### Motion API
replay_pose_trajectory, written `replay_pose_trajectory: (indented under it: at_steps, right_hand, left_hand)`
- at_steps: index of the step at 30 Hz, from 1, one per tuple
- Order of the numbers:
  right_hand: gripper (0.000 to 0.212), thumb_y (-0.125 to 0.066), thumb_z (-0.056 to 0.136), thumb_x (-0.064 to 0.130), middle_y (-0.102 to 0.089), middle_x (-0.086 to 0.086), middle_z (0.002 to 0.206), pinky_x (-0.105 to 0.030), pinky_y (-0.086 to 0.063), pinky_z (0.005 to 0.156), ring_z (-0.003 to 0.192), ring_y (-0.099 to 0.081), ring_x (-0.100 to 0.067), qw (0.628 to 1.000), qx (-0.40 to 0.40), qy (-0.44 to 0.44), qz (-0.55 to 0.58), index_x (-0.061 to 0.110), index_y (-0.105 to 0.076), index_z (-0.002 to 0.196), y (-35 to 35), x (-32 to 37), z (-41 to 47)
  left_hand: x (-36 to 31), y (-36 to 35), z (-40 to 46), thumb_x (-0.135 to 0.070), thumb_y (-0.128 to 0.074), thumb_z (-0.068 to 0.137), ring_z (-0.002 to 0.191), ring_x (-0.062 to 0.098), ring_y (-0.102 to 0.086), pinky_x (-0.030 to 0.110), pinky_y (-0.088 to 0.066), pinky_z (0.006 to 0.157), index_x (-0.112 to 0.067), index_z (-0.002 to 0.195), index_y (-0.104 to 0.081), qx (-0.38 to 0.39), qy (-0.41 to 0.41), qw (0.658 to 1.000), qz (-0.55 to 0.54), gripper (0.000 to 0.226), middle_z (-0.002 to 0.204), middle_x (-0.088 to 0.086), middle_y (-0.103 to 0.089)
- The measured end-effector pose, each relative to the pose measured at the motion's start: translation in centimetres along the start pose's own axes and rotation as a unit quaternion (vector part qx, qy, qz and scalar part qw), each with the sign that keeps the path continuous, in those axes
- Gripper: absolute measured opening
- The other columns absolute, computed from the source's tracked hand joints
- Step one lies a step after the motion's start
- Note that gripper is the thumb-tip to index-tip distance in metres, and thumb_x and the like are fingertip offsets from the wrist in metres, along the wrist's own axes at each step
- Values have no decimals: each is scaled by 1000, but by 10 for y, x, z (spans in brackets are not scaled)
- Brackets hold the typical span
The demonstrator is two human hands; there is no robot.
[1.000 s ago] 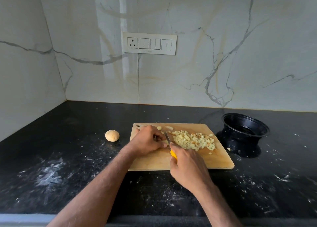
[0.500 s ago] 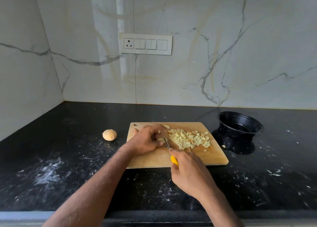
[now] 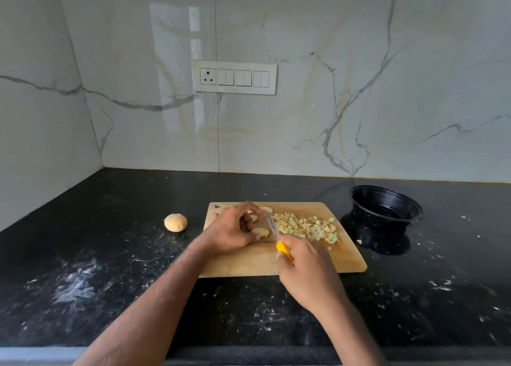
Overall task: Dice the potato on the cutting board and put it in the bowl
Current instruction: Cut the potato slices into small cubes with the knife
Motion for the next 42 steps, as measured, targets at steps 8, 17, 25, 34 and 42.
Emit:
replay_pose_trajectory:
  at_steps: [8, 17, 25, 34, 42]
  right_hand:
    - [44, -58, 97, 25, -74, 10, 104, -4, -40, 55, 65, -59, 2, 998, 16, 12, -57, 22, -56, 141, -28, 4, 14]
    - [43, -58, 95, 18, -74, 6, 99, -6, -28, 41, 52, -46, 0, 996, 39, 18, -75, 21, -59, 138, -26, 9, 13]
    - [48, -54, 96, 18, -71, 3, 98, -20, -56, 68, 77, -64, -8, 996, 54, 15, -65, 21, -52, 144, -26, 5, -2]
    - [49, -58, 98, 28, -66, 12, 130, -6, -45, 82, 105, -64, -3, 998, 43, 13, -35, 26, -50, 147, -8, -5, -26]
    - [47, -59, 95, 23, -66, 14, 130, -4, -47, 78, 101, -66, -2, 999, 30, 14, -27, 25, -56, 142, -5, -4, -22]
  left_hand:
    - [3, 0, 2, -16, -87, 73, 74, 9, -67, 25, -57, 70, -27, 110, -64, -33, -6, 999, -6, 46, 79, -5, -71]
    - [10, -2, 5, -16, -82, 77, 73, 5, -59, 36, -55, 75, -45, 109, -68, -15, -24, 1000, 6, 45, 78, -19, -64]
    - [3, -2, 6, -17, -74, 86, 94, 1, -51, 63, -41, 101, -64, 85, -65, 30, -25, 996, 77, 48, 93, -48, -56]
    - [3, -4, 5, -22, -73, 89, 95, 5, -56, 58, -43, 100, -41, 105, -74, 32, -14, 997, 68, 25, 101, -21, -65]
    - [0, 5, -1, -34, -87, 75, 94, 10, -58, 28, -51, 85, -23, 129, -65, -50, 20, 997, 53, 60, 102, -8, -63]
Point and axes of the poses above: each hand's wrist, its own z-axis towards the middle knuckle, its own y-axis out of the back of the hand, x = y × z, the point moved 1 cm from there along z, towards the middle knuckle
